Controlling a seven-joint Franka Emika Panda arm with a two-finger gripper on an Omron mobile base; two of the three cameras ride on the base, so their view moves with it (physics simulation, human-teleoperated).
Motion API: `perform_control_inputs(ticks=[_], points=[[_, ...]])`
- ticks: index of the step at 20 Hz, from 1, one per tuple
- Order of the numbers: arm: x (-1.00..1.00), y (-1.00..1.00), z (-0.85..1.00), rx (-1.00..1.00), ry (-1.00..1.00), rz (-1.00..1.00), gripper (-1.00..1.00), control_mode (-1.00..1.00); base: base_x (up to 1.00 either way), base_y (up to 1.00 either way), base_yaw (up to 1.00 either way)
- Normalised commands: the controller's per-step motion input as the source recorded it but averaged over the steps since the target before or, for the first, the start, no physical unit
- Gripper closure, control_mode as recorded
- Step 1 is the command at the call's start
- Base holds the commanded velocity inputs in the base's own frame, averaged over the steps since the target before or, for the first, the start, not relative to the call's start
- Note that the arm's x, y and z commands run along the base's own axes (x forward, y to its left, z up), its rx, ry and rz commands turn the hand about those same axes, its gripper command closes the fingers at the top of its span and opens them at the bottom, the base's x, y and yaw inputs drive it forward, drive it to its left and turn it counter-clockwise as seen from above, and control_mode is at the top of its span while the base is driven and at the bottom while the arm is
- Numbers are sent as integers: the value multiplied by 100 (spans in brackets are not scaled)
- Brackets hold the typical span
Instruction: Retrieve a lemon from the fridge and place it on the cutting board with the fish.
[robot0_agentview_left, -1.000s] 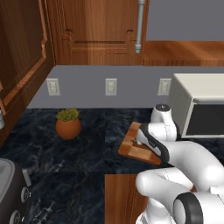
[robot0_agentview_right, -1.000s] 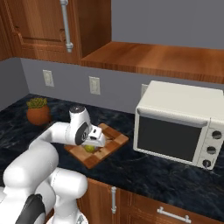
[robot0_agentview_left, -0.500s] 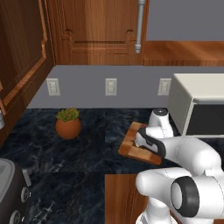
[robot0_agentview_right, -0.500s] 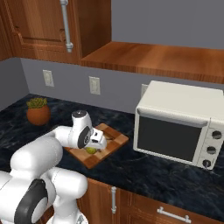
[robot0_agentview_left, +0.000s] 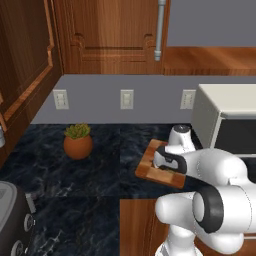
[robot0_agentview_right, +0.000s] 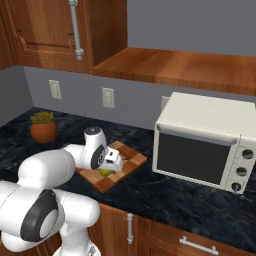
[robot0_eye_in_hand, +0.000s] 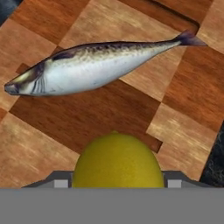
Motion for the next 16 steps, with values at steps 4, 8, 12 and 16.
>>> perform_control_inputs(ticks=[4, 8, 12, 16], points=[[0, 0, 0, 0, 3, 0, -100, -100, 0, 0, 0], [0, 0, 0, 0, 2, 0, -100, -100, 0, 0, 0], [0, 0, 7, 0, 5, 0, -100, -100, 0, 0, 0], [0, 0, 51, 0, 5, 0, -100, -100, 0, 0, 0]])
